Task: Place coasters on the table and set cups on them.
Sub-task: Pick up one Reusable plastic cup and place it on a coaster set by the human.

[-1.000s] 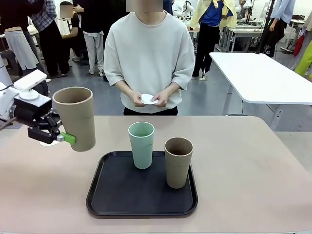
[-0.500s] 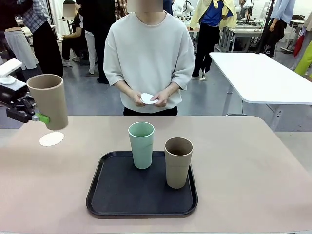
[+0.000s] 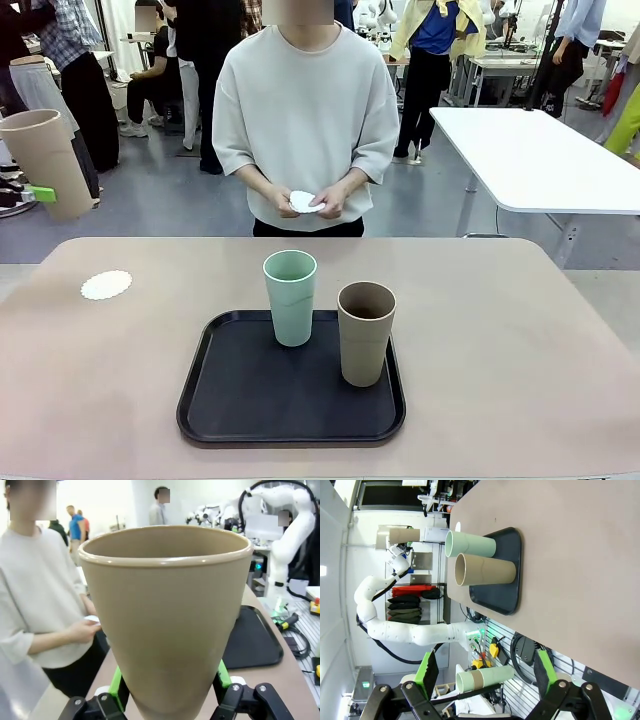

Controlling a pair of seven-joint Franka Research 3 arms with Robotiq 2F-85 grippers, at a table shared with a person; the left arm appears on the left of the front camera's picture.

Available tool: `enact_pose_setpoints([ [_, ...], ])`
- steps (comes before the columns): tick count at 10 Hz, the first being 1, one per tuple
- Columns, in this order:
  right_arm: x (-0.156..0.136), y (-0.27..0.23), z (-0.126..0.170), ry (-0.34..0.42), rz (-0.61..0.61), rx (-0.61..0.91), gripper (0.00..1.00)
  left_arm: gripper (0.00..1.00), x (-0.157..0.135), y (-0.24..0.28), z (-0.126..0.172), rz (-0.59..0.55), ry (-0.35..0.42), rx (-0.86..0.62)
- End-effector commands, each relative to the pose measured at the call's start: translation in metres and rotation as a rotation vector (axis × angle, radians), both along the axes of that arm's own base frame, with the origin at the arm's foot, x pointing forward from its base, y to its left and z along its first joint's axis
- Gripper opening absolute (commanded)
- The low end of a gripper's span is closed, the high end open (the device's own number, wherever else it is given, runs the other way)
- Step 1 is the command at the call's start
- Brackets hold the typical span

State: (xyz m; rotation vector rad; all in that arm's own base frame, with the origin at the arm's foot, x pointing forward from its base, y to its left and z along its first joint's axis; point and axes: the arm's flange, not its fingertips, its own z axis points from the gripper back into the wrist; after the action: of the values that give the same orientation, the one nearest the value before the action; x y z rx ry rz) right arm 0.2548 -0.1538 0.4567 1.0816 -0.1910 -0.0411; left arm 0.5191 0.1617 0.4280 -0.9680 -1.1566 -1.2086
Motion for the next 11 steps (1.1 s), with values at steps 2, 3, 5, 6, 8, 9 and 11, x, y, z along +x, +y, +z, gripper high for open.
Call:
enact_pose_setpoints([
  [2,0.0,0.0,0.0,-0.008,0.004,0.012,1.0,0.82,-0.004,-0.003,0.012,-0.003,0.016,0.053],
  [3,0.0,0.0,0.0,-0.008,0.004,0.012,1.0,0.82,0.001,0.007,0.002,0.012,0.001,0.003],
  [5,0.0,0.0,0.0,-0.008,0.004,0.012,1.0,0.82,0.001,0.007,0.002,0.012,0.001,0.003],
  [6,0.0,0.0,0.0,-0.008,0.004,0.012,1.0,0.82,0.001,0.007,0.002,0.012,0.001,0.003],
  [8,0.0,0.0,0.0,-0.008,0.004,0.012,1.0,0.82,0.001,0.007,0.002,0.012,0.001,0.003],
  [9,0.0,0.0,0.0,-0.008,0.004,0.012,1.0,0.82,0.001,0.007,-0.001,0.01,0.008,0.013],
  [11,0.0,0.0,0.0,-0.008,0.004,0.012,1.0,0.82,0.038,0.019,-0.02,-0.002,0.032,-0.054],
])
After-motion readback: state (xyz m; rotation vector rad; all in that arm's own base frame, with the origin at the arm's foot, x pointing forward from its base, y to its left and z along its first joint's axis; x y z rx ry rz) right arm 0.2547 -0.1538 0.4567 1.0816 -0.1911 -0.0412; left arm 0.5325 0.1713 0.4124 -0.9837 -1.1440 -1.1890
